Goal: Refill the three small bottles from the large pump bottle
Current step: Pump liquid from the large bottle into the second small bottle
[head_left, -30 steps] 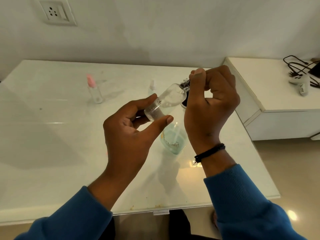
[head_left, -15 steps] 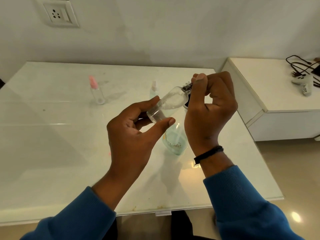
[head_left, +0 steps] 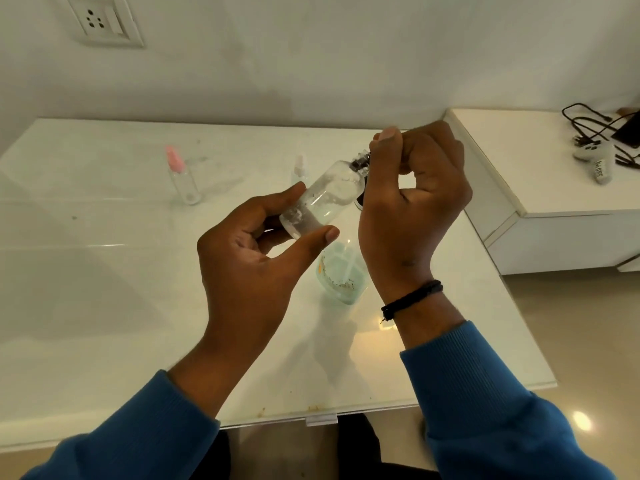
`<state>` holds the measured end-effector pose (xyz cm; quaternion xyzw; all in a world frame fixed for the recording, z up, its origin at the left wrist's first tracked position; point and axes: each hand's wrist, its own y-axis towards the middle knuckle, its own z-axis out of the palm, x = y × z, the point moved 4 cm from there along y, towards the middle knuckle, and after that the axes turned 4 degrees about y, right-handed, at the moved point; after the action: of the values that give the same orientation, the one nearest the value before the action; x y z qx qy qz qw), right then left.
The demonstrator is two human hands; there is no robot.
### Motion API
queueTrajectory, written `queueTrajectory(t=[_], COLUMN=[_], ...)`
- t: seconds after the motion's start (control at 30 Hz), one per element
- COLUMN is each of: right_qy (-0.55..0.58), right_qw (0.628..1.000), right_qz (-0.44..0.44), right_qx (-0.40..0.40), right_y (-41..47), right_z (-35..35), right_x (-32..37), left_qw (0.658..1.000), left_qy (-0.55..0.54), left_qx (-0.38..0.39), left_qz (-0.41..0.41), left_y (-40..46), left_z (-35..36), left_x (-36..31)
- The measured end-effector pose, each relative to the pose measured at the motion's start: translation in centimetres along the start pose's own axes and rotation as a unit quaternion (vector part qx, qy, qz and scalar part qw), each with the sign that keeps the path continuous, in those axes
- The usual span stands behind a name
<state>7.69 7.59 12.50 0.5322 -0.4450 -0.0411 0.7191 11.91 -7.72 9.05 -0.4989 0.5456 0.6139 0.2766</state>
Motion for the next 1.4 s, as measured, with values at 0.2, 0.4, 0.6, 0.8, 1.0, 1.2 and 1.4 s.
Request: queueTrajectory(t=[0.2,0.4,0.6,0.8,1.0,1.2,1.4], right_qy=[0.016,0.008,0.013,0.018,0.006,0.017,-0.002], right_qw=[1.000,1.000,1.000,1.000,1.000,1.000,1.000], right_qz=[0.007,0.007,0.005,-0.004,-0.005,-0.008,-0.012], right_qx=[-0.005,0.000,0.002,-0.004,0.000,-0.003,0.002], right_y=[-0.64,-0.10,-0.22,-0.36,-0.05,-0.54,-0.04], right_z=[-0.15,-0.04,-0.09,-0.14,-0.13,-0.18,-0.04], right_x=[-0.69,-0.43,-0.63,-0.45,-0.47,-0.74,-0.32], left_qw=[1.000,1.000,1.000,1.000,1.000,1.000,1.000], left_qy=[0.002,-0.005,-0.009,-0.008,-0.007,0.000,-0.006], left_qx=[0.006,0.005,0.009,0.007,0.007,0.007,0.004], left_qz=[0.000,0.004,-0.004,-0.003,-0.007,-0.006,-0.003], left_y=[-0.06,0.08,-0.03,0.03,-0.08,-0.01,0.01], left_z=[0.14,0.05,0.11,0.07,0.11,0.16,0.04], left_x=[-0.13,-0.14,-0.15,-0.08,-0.06,-0.05,-0.03])
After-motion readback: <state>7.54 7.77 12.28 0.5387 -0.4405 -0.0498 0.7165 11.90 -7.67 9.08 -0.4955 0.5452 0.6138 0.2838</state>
